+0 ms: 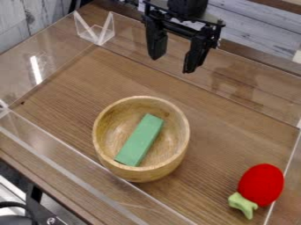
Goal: Remove the green block from the brown bowl and put it on the table
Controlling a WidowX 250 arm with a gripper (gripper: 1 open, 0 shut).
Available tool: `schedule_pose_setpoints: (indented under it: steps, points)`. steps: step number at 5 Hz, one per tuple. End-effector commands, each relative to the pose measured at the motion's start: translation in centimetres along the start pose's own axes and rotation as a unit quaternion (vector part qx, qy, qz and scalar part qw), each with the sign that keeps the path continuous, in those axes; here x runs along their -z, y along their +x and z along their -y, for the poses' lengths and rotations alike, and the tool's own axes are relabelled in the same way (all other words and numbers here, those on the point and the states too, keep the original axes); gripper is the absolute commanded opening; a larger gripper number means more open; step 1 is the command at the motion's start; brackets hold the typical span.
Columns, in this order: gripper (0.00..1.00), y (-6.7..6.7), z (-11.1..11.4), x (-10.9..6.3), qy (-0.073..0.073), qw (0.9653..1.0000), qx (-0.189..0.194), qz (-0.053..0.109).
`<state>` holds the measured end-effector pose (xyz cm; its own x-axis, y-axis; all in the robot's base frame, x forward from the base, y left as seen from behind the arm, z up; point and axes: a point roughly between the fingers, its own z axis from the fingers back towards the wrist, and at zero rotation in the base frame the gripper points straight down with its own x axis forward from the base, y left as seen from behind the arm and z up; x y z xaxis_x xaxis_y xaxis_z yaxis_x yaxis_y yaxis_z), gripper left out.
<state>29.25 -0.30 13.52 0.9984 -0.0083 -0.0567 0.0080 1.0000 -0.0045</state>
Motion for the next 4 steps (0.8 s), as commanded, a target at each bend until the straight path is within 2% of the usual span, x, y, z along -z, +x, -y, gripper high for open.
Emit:
schedule_pose_setpoints:
  steps: [1,2,3,4]
  points:
    - [1.00,-0.8,1.0,1.0,-0.003,0.9999,0.012,-0.010]
    - [1.00,-3.4,1.2,3.0,-0.008,0.9995,0.028,-0.010]
    - [1.00,-5.7,1.1,4.4,-0.008,0.9994,0.034,0.004]
    - [1.00,-6.5,1.2,5.5,-0.007,0.9997,-0.002,0.022]
